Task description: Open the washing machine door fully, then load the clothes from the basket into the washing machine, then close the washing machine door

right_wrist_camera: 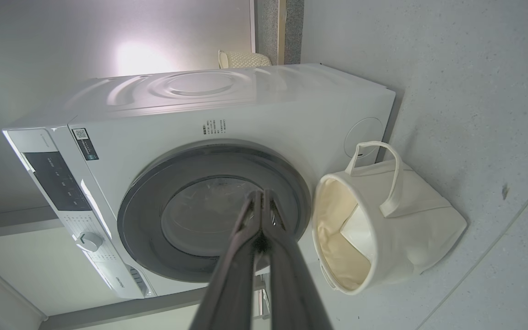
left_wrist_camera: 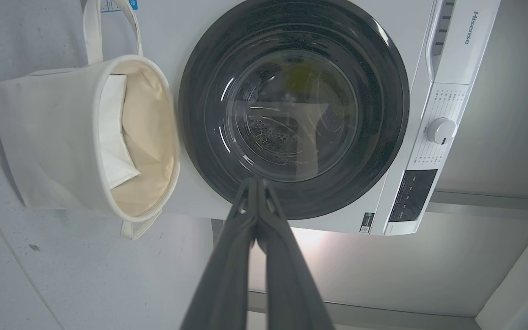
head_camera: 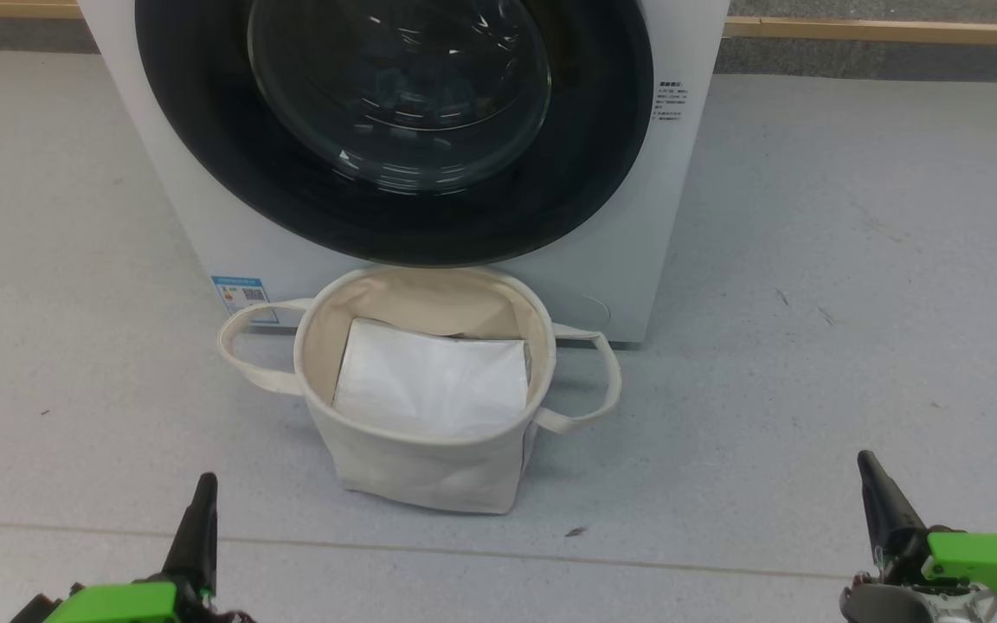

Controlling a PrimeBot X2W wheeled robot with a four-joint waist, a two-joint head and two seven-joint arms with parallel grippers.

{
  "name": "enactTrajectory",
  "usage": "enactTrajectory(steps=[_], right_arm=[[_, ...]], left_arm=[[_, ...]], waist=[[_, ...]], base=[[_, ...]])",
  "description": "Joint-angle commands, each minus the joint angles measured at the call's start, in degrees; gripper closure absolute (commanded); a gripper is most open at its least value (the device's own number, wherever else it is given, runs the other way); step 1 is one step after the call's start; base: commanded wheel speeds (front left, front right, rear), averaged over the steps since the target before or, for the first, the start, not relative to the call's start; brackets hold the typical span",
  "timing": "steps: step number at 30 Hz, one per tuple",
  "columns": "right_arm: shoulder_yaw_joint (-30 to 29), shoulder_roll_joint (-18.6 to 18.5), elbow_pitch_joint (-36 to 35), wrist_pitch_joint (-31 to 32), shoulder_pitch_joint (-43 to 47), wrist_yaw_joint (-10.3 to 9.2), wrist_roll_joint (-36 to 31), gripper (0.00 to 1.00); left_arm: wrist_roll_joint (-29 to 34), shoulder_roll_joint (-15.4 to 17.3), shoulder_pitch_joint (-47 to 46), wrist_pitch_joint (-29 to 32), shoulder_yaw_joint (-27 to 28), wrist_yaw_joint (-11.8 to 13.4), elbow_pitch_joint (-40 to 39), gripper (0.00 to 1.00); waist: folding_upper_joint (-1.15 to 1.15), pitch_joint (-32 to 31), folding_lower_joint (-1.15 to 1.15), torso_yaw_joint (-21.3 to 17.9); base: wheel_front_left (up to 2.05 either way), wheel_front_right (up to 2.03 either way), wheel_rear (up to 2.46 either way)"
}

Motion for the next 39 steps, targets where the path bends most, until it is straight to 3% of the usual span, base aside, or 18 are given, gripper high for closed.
enactTrajectory(steps=[1, 39], right_arm=[[1.1, -0.5, -1.8, 0.4, -2.9, 0.00, 0.3, 1.00], [1.1, -0.5, -1.8, 0.4, -2.9, 0.00, 0.3, 1.00]], left_arm=[[-0.1, 0.3, -2.4, 0.5, 2.0, -0.4, -2.1, 1.00], [-0.1, 0.3, -2.4, 0.5, 1.9, -0.4, -2.1, 1.00]], waist=[[0.00, 0.0, 0.00, 0.0], [0.00, 0.0, 0.00, 0.0]], base=[[0.00, 0.00, 0.00], [0.00, 0.00, 0.00]])
